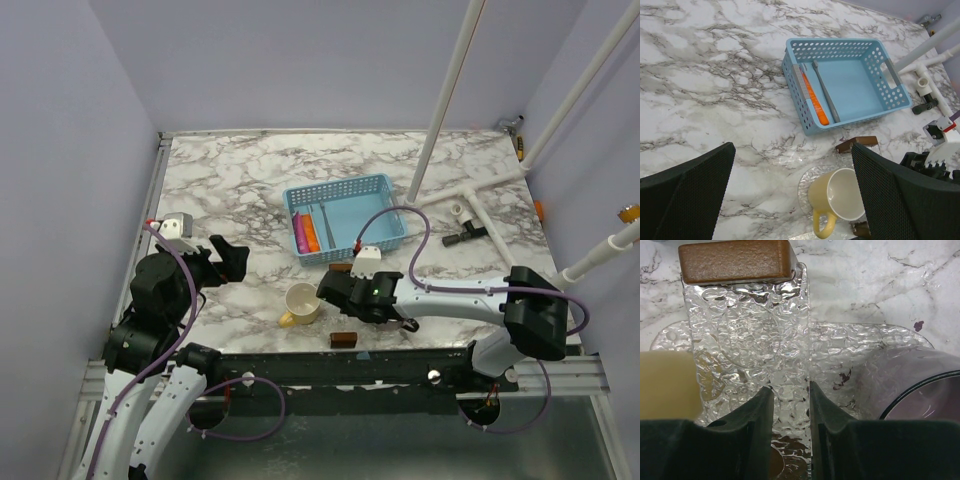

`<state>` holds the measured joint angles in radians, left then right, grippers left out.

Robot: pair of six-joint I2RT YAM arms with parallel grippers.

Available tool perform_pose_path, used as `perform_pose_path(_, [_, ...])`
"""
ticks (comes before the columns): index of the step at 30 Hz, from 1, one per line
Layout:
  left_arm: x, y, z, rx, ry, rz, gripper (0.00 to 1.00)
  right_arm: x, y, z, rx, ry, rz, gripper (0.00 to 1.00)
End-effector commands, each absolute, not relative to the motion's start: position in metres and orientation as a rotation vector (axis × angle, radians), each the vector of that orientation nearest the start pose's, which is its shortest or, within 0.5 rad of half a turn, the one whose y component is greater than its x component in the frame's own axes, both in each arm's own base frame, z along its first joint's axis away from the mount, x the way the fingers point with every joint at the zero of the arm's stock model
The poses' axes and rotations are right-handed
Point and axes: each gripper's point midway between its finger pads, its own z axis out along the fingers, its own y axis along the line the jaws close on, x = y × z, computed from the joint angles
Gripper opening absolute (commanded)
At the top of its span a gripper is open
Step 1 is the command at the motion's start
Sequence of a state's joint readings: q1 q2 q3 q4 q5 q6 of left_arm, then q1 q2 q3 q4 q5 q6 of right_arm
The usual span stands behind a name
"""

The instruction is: Prepare toiletry sets of a toothbrush and toothpaste on the tray

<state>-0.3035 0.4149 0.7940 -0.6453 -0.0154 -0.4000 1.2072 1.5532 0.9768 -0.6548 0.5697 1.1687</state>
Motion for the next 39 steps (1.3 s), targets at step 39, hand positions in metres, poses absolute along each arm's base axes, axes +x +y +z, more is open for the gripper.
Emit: perform_pose_path(39, [0.202,-0.079,0.254,-0.086,1.899,-0.469,0.99,0.202,0.258,0.034,-0.150,2.524,-0.029,0.01])
